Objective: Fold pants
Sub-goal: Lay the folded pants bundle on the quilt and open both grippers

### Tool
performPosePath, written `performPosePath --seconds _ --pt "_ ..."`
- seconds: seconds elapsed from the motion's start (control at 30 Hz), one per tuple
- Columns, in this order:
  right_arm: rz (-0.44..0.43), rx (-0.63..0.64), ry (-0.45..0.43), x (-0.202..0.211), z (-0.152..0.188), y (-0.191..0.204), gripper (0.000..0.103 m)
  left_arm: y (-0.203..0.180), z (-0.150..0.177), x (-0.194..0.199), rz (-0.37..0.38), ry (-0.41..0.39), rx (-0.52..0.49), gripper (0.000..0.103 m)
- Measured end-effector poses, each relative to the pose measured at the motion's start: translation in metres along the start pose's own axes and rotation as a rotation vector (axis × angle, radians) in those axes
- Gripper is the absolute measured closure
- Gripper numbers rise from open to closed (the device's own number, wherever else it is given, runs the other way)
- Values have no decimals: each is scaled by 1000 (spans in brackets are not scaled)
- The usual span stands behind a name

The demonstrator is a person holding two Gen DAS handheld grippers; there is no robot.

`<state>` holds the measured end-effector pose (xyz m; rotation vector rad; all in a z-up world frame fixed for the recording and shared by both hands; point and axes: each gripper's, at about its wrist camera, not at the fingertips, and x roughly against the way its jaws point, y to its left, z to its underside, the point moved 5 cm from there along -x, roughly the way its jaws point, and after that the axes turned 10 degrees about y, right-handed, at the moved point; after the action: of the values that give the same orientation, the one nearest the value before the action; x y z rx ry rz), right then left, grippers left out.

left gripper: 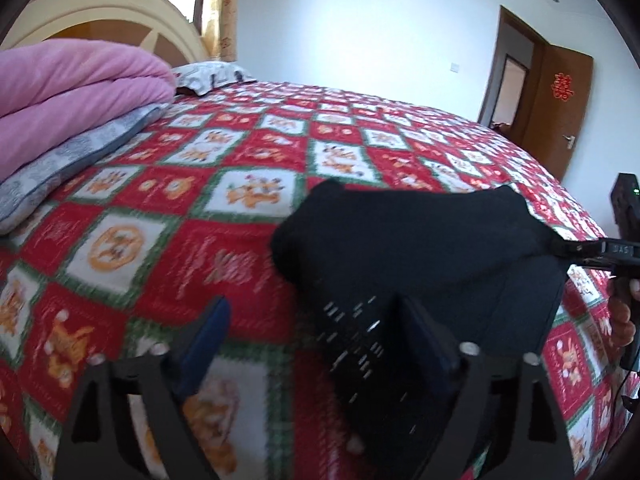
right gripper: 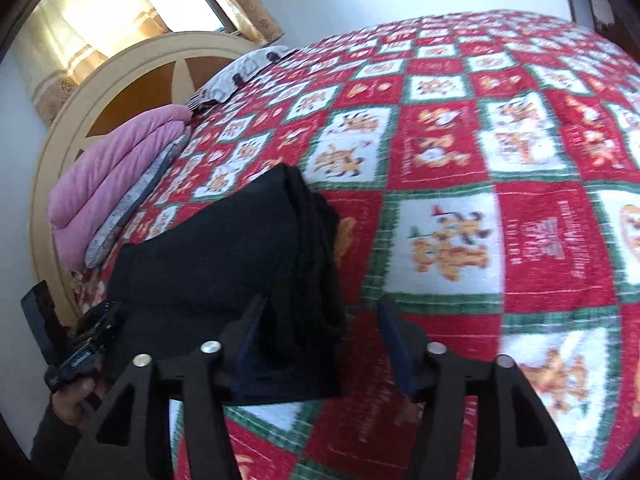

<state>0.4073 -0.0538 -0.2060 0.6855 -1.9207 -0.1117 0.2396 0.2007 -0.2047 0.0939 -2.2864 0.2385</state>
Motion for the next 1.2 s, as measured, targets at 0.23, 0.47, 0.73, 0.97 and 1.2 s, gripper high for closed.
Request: performPosePath --seconds 0.23,0.47,0.73,0.97,1.2 --pt "138 44 -73 32 15 0 43 27 26 17 -15 11 114 4" --pt "270 50 -150 72 44 16 43 27 39 54 -59 -42 184 4" --pt "276 138 -193 116 102 65 43 -17 42 106 -64 -119 101 4" --pt "294 179 -238 153 147 92 42 -54 51 141 -42 -166 20 4" --pt "303 173 -306 183 162 101 41 -83 56 165 -33 -189 -35 4"
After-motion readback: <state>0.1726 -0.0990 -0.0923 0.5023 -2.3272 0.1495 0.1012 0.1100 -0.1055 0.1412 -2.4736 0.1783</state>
